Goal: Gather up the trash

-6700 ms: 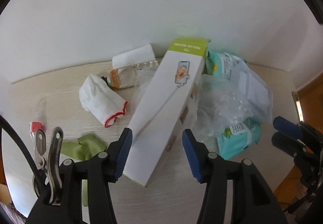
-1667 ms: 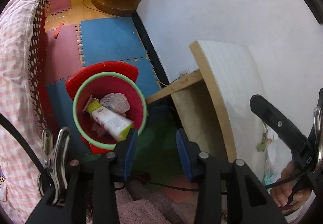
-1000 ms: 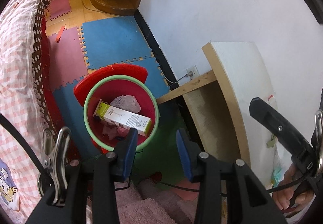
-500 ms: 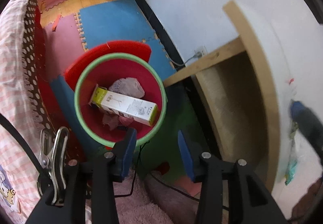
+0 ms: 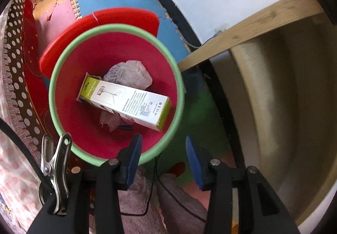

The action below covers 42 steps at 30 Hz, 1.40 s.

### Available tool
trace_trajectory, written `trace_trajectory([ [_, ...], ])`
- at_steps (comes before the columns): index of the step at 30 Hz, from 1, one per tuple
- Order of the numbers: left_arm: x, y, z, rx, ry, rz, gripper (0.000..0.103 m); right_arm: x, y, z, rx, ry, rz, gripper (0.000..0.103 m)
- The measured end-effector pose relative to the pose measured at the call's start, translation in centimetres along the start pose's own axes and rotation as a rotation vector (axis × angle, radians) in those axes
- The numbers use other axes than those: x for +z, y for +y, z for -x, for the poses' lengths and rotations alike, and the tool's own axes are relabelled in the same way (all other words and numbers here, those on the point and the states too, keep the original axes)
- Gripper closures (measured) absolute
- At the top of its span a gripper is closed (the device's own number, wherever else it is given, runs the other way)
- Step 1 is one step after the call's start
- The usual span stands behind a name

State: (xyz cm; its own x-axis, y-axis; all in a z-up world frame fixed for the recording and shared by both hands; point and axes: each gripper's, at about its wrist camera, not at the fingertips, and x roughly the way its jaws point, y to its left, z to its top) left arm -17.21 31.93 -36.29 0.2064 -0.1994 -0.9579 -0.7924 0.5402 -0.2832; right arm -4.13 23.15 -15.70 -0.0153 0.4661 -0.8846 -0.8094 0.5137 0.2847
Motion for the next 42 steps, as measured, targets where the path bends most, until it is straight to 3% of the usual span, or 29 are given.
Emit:
trace_trajectory([
  [8, 1.1, 0.3, -4.9, 0.099, 0.015, -0.021, 0.060, -0.6, -0.4, 1.0, -0.017, -0.026, -0.044, 0.076],
  [11, 1.7, 0.4, -6.4, 0.099, 0.030, -0.016, 0.067, -0.8, -0.9, 1.3, -0.028, -0.028, -0.060, 0.076],
  [18, 2.6, 0.2, -9.4, 0.107, 0.069, -0.008, 0.067, -1.3, -1.9, 1.6, -0.062, -0.024, -0.097, 0.076],
  [33, 3.0, 1.0, -11.1, 0.097, 0.114, 0.020, 0.066, -1.5, -1.7, 2.1, -0.095, -0.036, -0.089, 0.076],
  [42, 2.2, 0.6, -7.6, 0.091, 0.078, -0.003, 0.063, -1.5, -1.8, 2.6, -0.077, -0.062, -0.092, 0.076],
])
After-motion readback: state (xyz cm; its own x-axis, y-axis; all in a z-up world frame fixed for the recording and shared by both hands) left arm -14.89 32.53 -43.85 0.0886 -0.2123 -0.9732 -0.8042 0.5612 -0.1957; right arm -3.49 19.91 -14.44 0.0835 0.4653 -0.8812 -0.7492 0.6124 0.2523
